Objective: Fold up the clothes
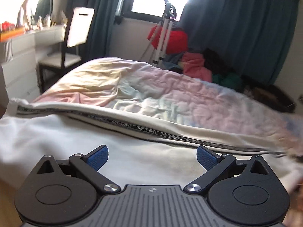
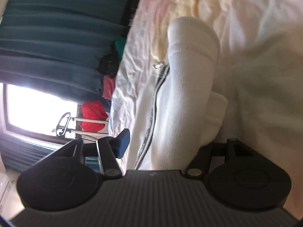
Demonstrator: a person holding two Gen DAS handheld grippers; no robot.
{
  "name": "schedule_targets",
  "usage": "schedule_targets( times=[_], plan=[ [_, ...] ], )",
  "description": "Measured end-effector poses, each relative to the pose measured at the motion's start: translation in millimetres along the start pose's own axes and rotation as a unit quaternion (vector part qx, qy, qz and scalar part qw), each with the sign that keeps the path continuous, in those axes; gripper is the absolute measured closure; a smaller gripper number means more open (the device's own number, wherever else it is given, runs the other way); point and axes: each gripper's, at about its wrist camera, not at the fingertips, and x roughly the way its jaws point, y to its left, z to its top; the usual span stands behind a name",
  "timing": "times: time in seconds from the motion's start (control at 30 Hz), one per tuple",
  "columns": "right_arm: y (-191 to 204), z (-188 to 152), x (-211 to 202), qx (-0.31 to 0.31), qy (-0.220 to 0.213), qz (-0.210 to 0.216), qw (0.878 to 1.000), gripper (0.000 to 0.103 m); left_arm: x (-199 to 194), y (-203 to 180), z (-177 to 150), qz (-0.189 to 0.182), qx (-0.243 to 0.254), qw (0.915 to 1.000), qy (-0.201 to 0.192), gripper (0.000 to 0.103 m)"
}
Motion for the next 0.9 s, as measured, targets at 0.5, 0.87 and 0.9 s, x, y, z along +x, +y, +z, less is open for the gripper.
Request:
schedule_targets(
  times=[0.5,0.87,0.9],
  plan=[
    [5,6,40,-0.032,0.001,-0.023,0.999,0.041,72,-20,-51,0.023,0.082,0.9952,0.049,0.002],
    [6,2,43,-0.028,-0.006,-0.001,1.0,0.035,71,-21,-53,0.029,0.091,0.9943,0.048,0.002],
    [4,3,45,-0.025,-0.002,-0.009,1.0,0.037,71,-22,-54,0.03,0.092,0.9941,0.047,0.002]
  ],
)
